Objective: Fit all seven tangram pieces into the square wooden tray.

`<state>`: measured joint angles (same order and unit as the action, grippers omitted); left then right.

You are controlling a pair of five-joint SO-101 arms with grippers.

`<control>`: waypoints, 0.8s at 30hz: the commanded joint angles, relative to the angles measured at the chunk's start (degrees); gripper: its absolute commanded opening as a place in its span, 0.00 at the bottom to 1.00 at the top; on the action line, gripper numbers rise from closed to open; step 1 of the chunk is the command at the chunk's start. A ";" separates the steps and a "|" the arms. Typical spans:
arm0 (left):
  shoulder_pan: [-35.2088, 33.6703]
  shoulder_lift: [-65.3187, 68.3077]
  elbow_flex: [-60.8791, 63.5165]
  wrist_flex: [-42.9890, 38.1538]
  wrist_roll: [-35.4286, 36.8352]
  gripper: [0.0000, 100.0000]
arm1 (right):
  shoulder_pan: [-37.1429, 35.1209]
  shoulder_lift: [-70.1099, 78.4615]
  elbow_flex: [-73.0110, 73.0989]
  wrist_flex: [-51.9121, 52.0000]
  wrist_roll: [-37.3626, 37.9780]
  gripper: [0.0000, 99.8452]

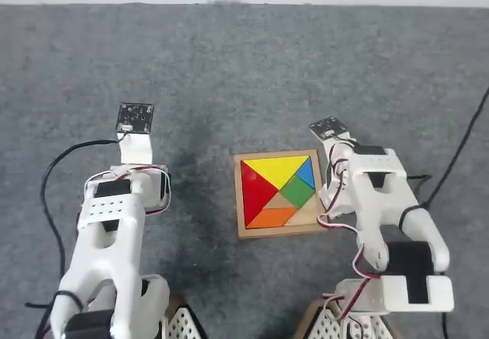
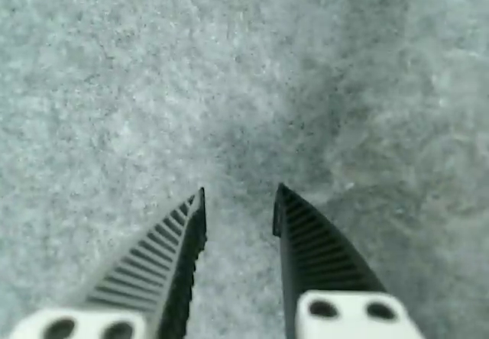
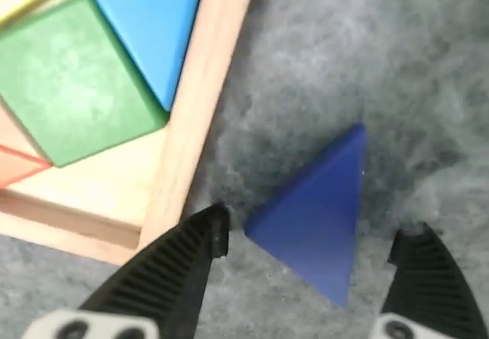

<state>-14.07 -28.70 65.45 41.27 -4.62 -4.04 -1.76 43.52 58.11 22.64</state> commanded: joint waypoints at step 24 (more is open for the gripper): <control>0.62 0.09 -1.10 -1.32 -0.44 0.14 | 1.63 -3.65 -3.43 0.04 -0.35 0.13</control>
<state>-14.07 -28.70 65.45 41.27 -4.62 -2.29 -2.02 41.93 56.35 22.46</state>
